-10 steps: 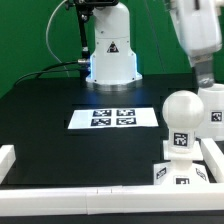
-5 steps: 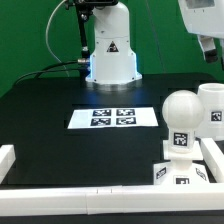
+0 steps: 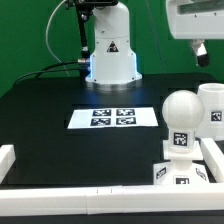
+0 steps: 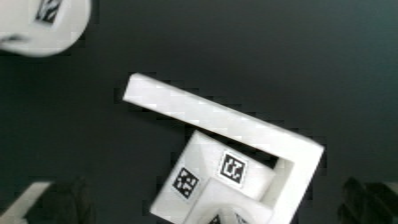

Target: Assemble lamp

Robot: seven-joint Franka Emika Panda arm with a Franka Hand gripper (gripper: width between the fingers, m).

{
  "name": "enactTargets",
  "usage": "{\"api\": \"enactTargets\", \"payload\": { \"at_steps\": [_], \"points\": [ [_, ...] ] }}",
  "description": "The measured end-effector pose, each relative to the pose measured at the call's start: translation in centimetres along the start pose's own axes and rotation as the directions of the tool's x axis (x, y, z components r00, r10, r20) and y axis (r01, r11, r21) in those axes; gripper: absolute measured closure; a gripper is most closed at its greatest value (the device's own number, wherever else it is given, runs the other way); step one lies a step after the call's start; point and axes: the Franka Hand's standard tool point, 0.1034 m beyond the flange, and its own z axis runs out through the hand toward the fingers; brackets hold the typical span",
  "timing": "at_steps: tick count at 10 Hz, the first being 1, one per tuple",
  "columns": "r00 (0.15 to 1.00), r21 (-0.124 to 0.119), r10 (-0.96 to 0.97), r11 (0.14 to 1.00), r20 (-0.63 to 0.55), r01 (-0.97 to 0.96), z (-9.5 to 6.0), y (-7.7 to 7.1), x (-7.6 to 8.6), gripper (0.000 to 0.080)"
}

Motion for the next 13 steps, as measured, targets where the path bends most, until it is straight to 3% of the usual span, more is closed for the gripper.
{"api": "enactTargets", "payload": {
  "at_steps": [5, 6, 7, 8, 9, 13],
  "points": [
    [1.0, 0.002, -0.005, 1.0, -0.006, 0.005, 0.3, 0.2, -0.4, 0.0101],
    [0.999, 0.009, -0.049, 0.999, -0.017, 0.049, 0.3, 0.6, -1.2, 0.0101],
    [0.99, 0.017, -0.137, 0.99, -0.03, 0.137, 0.4, 2.1, -2.4, 0.0101],
    [0.962, -0.011, -0.271, 0.963, -0.039, 0.271, 0.9, 4.5, -3.5, 0.0101],
    [0.932, -0.06, -0.358, 0.933, -0.053, 0.355, 1.4, 6.0, -4.2, 0.0101],
    [0.922, -0.063, -0.383, 0.923, -0.059, 0.379, 1.7, 6.2, -4.3, 0.0101]
  ]
}}
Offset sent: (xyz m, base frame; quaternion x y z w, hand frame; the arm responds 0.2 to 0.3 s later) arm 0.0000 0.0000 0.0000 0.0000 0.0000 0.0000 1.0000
